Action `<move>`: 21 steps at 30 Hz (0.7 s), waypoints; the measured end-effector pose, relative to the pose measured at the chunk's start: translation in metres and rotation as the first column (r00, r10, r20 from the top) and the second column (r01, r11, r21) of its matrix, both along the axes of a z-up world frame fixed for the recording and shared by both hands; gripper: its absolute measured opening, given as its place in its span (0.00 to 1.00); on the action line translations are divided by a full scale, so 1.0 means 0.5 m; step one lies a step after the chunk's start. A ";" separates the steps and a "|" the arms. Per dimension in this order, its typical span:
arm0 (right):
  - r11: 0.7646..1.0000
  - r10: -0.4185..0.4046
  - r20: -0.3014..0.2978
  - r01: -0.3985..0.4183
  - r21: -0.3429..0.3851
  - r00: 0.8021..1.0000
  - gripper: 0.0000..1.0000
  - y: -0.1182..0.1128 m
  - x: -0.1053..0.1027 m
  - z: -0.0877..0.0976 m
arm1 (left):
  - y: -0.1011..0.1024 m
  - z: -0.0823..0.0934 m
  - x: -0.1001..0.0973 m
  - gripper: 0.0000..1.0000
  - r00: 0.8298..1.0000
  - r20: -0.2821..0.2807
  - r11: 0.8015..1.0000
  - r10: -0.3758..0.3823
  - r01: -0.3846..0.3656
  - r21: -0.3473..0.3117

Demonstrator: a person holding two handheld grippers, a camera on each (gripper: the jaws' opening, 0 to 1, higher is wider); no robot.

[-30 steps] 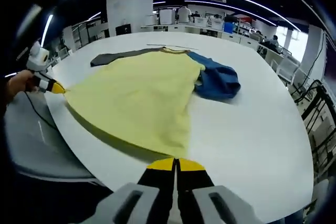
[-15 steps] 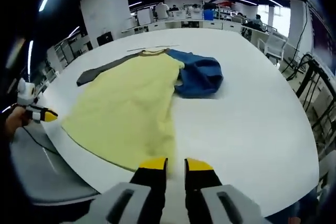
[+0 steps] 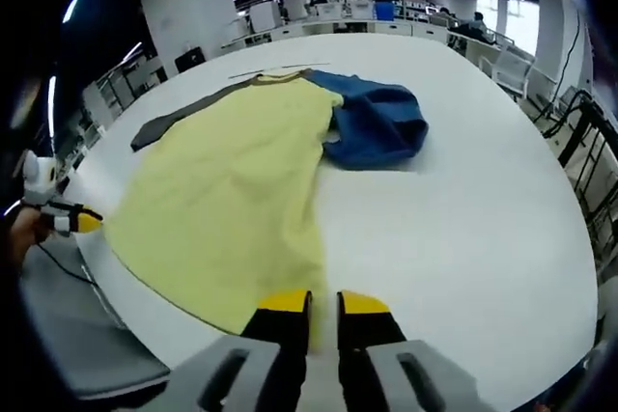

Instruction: Fold the garment on the visible template until the final outline fits inside the template.

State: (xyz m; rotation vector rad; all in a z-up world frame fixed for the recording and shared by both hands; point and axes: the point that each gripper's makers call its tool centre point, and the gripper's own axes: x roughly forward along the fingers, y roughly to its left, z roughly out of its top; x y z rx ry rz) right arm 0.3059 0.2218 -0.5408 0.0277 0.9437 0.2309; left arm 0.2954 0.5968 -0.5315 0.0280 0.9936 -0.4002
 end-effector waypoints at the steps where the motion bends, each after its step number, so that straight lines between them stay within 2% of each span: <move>1: 1.000 0.000 -0.001 0.000 0.004 1.000 0.05 0.001 0.001 0.002 | 0.003 -0.004 -0.002 0.11 1.000 -0.006 1.000 -0.008 0.008 0.020; 3: 1.000 0.009 -0.007 -0.009 0.005 1.000 0.03 0.008 0.002 0.001 | 0.004 -0.009 -0.003 0.09 1.000 -0.017 1.000 0.002 -0.001 0.020; 6: 1.000 0.025 -0.011 -0.025 -0.010 1.000 0.00 0.014 -0.003 0.000 | -0.001 -0.017 -0.010 0.05 0.998 -0.048 0.999 0.039 -0.040 -0.024; 8: 0.999 0.039 -0.007 -0.039 -0.025 0.999 0.00 0.016 -0.006 -0.001 | 0.000 -0.025 -0.015 0.03 0.998 -0.056 0.999 0.041 -0.042 -0.015; 9: 0.999 0.038 -0.007 -0.038 -0.027 0.999 0.00 0.016 -0.008 -0.001 | -0.003 -0.017 -0.006 0.01 0.999 -0.027 0.999 0.040 -0.041 -0.023; 10: 0.999 0.036 -0.007 -0.037 -0.033 0.999 0.00 0.014 -0.011 0.000 | -0.003 -0.017 -0.012 0.01 0.998 -0.049 0.998 0.047 -0.049 -0.026; 13: 0.999 0.001 -0.004 -0.001 -0.042 1.000 0.00 0.000 -0.023 0.003 | -0.002 -0.018 -0.009 0.01 0.998 -0.049 0.999 0.045 -0.046 -0.025; 15: 0.998 -0.062 0.008 0.062 -0.004 0.998 0.00 -0.002 -0.030 0.009 | -0.002 -0.018 -0.009 0.01 0.998 -0.046 0.999 0.042 -0.043 -0.021; 21: 0.997 -0.075 -0.005 0.075 -0.002 0.997 0.00 -0.002 -0.040 0.002 | -0.001 -0.019 -0.014 0.00 0.998 -0.053 0.999 0.037 -0.038 -0.020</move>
